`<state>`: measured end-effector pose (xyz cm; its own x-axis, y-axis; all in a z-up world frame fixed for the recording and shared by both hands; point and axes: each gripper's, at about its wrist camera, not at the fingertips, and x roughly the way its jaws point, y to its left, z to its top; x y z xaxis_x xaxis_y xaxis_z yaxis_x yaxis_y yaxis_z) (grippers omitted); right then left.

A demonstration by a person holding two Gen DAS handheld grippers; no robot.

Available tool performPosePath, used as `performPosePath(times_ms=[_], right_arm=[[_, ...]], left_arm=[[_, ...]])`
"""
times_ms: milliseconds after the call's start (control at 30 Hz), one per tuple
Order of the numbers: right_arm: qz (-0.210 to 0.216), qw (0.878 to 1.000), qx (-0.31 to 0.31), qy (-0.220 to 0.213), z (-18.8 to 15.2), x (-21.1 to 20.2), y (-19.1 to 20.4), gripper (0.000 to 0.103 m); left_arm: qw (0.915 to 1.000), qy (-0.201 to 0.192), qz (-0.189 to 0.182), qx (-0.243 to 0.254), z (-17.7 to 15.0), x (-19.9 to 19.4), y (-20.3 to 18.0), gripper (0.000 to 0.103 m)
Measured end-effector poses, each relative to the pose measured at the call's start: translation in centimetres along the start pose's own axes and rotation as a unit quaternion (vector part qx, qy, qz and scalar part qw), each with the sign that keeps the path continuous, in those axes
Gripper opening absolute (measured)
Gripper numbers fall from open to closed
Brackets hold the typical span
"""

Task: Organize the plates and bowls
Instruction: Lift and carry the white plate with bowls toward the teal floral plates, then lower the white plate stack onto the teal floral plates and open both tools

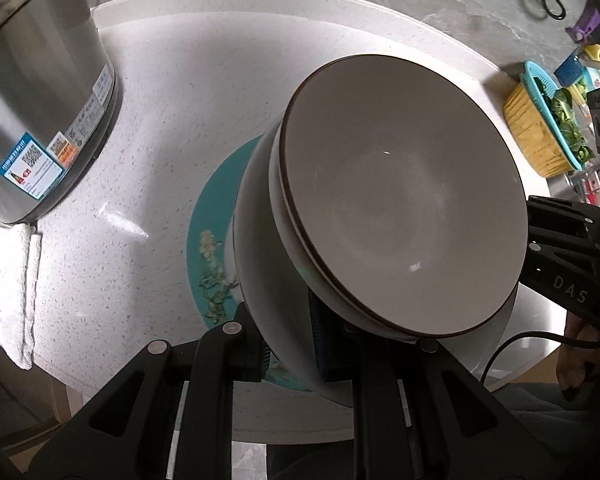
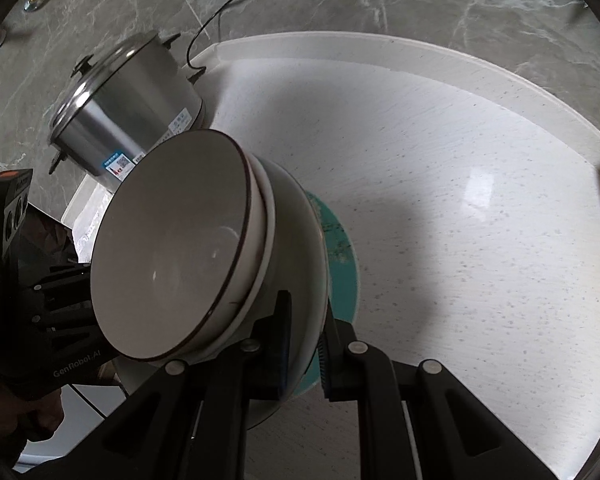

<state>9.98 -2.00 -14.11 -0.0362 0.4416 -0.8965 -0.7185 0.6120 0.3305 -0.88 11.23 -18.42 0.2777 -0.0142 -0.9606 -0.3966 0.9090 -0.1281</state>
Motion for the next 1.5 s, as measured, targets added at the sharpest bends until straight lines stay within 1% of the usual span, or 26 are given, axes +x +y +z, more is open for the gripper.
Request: performPosePath(times_ms=[33, 133, 500, 800, 1500], right_arm=[[-0.001, 1.0, 0.002, 0.003, 0.0, 0.4, 0.2, 0.014], [-0.002, 1.0, 0.004, 0.008, 0.0, 1.2, 0.4, 0.014], [-0.014, 0.999, 0.024, 0.017, 0.0, 2.7, 0.5, 0.014], [-0.018, 0.999, 0.029, 0.024, -0.5, 4.0, 0.5, 0.013], [-0.032, 0.999, 0.035, 0.015, -0.4, 4.7, 0.9, 0.014]], left_arm=[[1.0, 0.002, 0.0, 0.001, 0.5, 0.6, -0.6, 0.014], [1.0, 0.006, -0.002, 0.005, 0.4, 1.0, 0.5, 0.014], [0.9997, 0.015, -0.008, 0.018, 1.0, 3.7, 1.0, 0.014], [0.9995, 0.022, -0.01, 0.021, 0.7, 5.4, 1.4, 0.014], [0.9989, 0.014, -0.015, 0.042, 1.0, 5.7, 2.4, 0.016]])
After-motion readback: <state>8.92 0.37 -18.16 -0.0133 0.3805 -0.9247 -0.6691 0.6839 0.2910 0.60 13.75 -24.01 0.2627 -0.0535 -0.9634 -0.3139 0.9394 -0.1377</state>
